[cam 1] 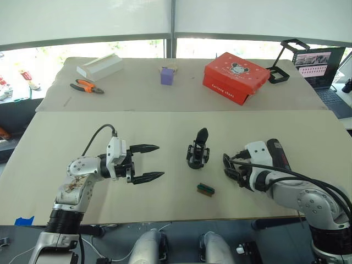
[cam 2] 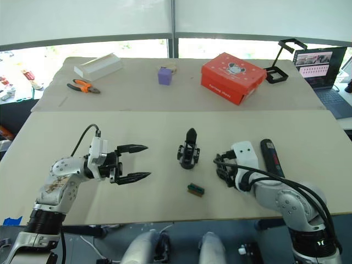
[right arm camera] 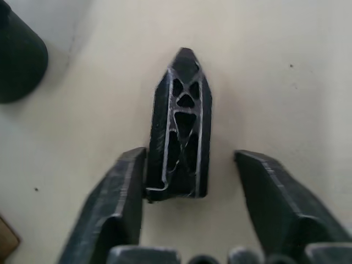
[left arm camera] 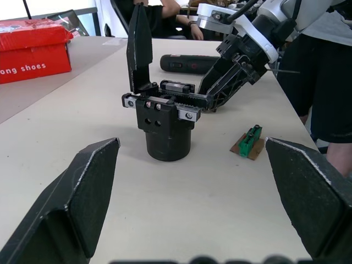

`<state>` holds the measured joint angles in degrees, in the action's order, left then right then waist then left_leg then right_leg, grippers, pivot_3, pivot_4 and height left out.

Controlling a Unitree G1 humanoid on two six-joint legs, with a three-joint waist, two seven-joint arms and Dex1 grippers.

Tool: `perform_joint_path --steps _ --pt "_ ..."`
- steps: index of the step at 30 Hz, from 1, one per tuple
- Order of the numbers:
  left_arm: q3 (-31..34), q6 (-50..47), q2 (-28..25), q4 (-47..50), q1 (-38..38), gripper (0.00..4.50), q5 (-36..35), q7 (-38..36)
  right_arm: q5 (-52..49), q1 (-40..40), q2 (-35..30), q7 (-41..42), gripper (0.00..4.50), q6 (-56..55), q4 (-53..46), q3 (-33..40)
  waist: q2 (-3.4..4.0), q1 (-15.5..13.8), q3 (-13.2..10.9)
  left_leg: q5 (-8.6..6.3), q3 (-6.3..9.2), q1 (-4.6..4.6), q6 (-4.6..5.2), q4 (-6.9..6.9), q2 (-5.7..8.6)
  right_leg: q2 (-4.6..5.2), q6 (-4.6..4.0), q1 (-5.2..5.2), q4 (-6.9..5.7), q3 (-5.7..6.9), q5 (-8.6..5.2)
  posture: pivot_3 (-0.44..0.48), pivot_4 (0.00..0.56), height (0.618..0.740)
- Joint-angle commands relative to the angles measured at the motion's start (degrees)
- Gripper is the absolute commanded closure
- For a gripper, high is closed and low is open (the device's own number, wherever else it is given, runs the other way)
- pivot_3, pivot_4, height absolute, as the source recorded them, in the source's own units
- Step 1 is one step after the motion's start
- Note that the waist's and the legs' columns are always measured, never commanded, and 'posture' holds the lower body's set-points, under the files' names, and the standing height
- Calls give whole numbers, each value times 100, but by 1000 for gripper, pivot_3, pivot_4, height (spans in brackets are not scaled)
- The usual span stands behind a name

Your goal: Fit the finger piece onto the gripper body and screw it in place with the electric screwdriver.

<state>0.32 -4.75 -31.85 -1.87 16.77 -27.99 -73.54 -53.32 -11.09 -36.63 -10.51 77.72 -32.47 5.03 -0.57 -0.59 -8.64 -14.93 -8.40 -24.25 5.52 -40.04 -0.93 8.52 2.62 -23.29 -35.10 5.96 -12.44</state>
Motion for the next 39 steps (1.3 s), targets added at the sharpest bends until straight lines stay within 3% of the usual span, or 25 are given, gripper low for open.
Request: perform_joint_path --steps 1,5,9,12,17,20,25,31,34,39 --pt "176 -214 41 360 216 0 -296 187 142 449 -72 163 3282 217 -538 -92 -1 -9 0 0 0 -1 0 2 1 0 1 -1 1 0 -2 0 150 740" --pt "358 -1150 297 715 579 0 -962 870 826 698 40 412 3407 -1044 -1094 191 0 -5 -1 1 -1 -1 -1 2 2 -1 5 3 2 -1 -3 0 150 740" --pt "461 -2534 629 1038 1345 0 -1813 1909 2196 676 -462 828 3407 -2683 -1674 223 5 -1 -4 3 -2 -1 -1 -4 9 -1 24 2 -2 -11 -5 0 150 740" --pt "421 -3185 1136 1101 1954 0 -2155 2813 3285 326 -641 828 3407 -3720 -1868 -133 4 2 -5 5 1 0 -2 -4 10 -3 53 2 -3 -14 -22 0 150 740" --pt "569 -3781 2300 892 2657 0 -2726 4272 4636 -474 -550 940 3407 -4533 -1696 -1073 1 14 -6 15 0 4 -14 -3 9 -11 27 7 -2 -17 -13 0 150 740" --pt "432 -3855 2715 981 2672 0 -2749 4541 5128 -631 -360 1048 3407 -4693 -1610 -1504 0 19 -6 19 0 5 -17 -2 9 -12 25 9 -1 -16 -14 0 150 740" --pt "440 -3879 3200 1008 2668 0 -2799 4986 5653 -503 -105 1300 3407 -5091 -1567 -1608 0 -5 -6 22 0 4 -18 -3 10 -15 23 12 0 -15 -16 0 150 740" --pt "523 -3854 3352 1102 2656 0 -2851 5171 5959 -260 115 1618 3407 -5288 -1529 -1504 0 6 -6 22 0 5 -18 -2 10 -17 23 13 1 -16 -16 0 150 740" --pt "620 -3769 3388 1063 2691 787 -2862 5282 6067 -174 224 1771 3407 -5394 -1486 -1464 0 5 -6 23 1 6 -20 -1 10 -17 21 13 0 -16 -17 0 150 740" --pt "607 -3796 3455 1077 2741 3158 -2907 5321 6197 -142 408 1973 3407 -5457 -1443 -1440 0 -3 -6 23 1 5 -20 -2 10 -17 21 13 0 -16 -17 0 150 740"
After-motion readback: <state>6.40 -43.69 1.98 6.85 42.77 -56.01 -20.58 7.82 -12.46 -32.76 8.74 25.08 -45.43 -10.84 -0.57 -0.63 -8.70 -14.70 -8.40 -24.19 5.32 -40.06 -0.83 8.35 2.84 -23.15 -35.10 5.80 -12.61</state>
